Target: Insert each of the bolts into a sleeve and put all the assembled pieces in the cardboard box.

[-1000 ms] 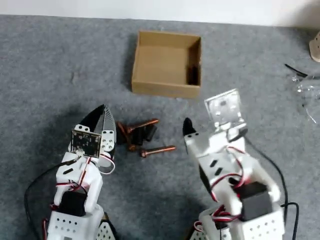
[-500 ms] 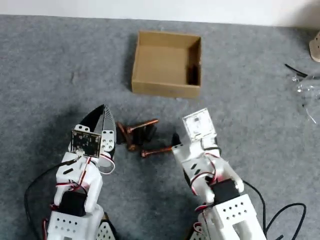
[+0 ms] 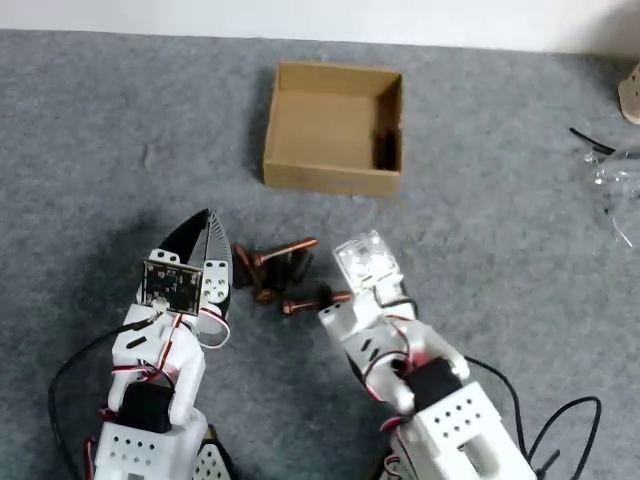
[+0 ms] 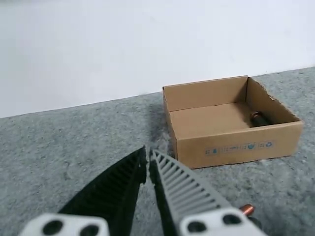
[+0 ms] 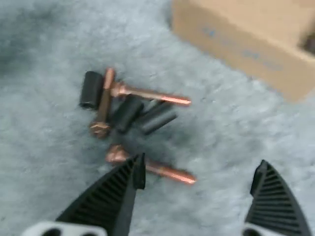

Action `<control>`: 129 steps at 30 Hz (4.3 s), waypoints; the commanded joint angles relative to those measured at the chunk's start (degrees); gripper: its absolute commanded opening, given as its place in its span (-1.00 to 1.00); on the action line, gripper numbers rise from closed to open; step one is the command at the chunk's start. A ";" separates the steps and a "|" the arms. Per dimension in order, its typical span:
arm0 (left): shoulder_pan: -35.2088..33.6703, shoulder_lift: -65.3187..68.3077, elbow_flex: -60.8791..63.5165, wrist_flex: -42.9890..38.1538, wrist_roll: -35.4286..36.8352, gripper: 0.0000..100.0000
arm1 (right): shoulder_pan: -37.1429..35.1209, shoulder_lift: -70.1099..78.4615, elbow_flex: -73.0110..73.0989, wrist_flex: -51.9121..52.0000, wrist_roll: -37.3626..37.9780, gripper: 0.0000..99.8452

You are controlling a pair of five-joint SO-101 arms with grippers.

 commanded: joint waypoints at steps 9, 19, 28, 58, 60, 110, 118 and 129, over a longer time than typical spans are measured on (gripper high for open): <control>-1.45 -0.48 1.19 -0.62 -0.18 -0.93 | -4.26 42.07 -29.49 -3.82 -17.76 -0.39; -1.36 -0.48 1.19 -0.62 -0.26 -0.93 | -6.46 49.10 -37.41 -3.74 -30.77 -0.39; -1.36 -0.48 1.19 -0.62 -0.35 -0.93 | -6.73 51.56 -37.67 -3.82 -30.86 -0.39; -1.19 -0.57 1.19 -0.62 -0.35 -0.93 | -0.22 71.78 -49.89 3.56 -30.86 -0.46; -1.19 -0.57 1.19 -0.62 -0.35 -0.93 | -0.22 71.78 -49.80 3.56 -30.86 -0.56; -1.19 -0.66 1.19 -0.62 -0.18 -0.93 | 2.33 71.87 -49.71 11.03 -30.33 -0.92; -1.19 -0.66 1.19 -0.62 -0.26 -0.93 | 4.88 71.60 -50.15 11.03 -30.24 -0.99; -1.45 -0.57 1.19 -0.44 -0.26 -0.93 | 7.43 71.25 -50.15 11.30 -30.24 -0.99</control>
